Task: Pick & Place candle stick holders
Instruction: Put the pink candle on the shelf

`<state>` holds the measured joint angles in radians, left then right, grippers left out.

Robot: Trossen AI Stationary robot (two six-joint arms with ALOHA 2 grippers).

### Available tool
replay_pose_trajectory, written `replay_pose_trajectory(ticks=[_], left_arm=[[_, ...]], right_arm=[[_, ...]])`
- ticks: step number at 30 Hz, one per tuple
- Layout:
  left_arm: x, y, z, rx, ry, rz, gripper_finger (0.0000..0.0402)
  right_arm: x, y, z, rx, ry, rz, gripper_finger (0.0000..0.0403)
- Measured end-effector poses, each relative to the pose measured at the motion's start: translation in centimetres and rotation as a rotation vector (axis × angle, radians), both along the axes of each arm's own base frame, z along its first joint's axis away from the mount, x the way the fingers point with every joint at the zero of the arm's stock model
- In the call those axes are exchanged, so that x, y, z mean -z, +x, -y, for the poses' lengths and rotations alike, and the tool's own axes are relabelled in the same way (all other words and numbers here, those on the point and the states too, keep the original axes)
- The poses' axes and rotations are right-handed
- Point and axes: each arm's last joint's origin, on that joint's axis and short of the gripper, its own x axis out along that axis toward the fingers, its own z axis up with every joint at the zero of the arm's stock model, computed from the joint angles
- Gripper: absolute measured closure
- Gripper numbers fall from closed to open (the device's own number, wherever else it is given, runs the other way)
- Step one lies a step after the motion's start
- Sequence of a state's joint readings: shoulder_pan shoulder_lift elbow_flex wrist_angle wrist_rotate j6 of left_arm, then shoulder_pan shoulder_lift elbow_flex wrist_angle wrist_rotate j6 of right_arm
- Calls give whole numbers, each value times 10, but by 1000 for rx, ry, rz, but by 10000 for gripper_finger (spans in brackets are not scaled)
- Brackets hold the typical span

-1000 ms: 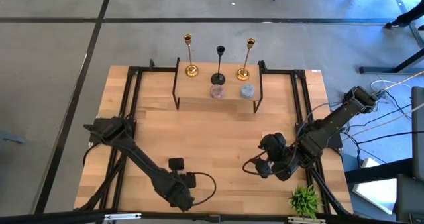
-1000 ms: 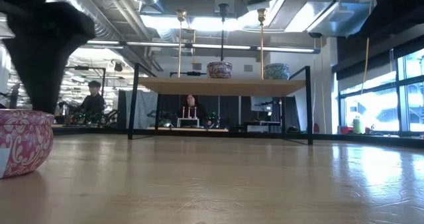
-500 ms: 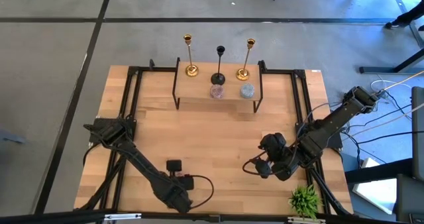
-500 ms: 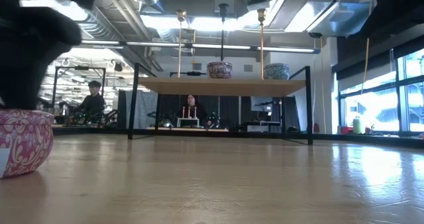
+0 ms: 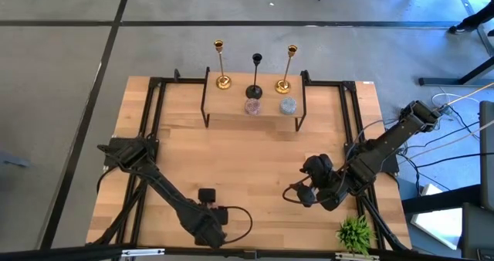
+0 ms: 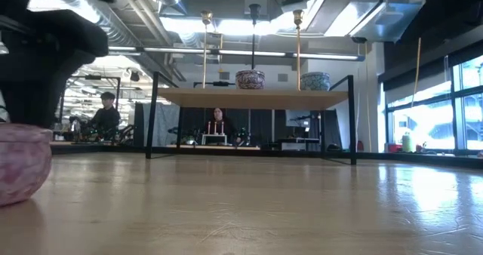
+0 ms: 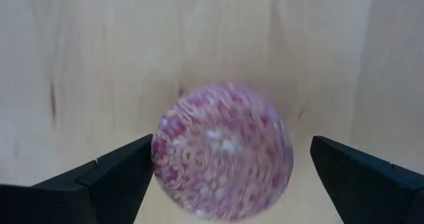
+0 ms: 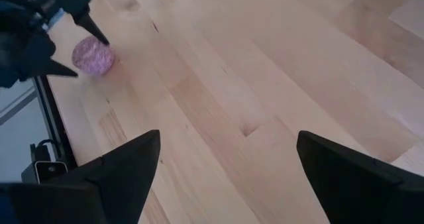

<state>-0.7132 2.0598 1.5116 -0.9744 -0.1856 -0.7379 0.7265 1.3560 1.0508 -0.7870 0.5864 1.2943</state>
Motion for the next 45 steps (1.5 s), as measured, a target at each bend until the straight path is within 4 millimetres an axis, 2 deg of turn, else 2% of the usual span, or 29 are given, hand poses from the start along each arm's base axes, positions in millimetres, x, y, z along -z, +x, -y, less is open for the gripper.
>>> replay_pose_trajectory(ticks=[7, 16, 28, 32, 39, 45], left_arm=[[-1, 11, -1, 42, -64, 35, 9], [0, 9, -8, -10, -39, -12, 9], [4, 10, -6, -22, -59, -20, 12], [8, 10, -5, -21, -84, -54, 34], [10, 10, -5, -43, -89, -65, 106], [10, 10, -5, -66, -87, -59, 111]], right_arm=[[0, 0, 0, 4, 0, 7, 45], [0, 0, 0, 6, -1, 10, 45], [0, 1, 0, 4, -2, 10, 45], [0, 1, 0, 7, 3, 12, 45], [-1, 1, 0, 10, 7, 18, 45], [-1, 1, -1, 11, 7, 21, 45]])
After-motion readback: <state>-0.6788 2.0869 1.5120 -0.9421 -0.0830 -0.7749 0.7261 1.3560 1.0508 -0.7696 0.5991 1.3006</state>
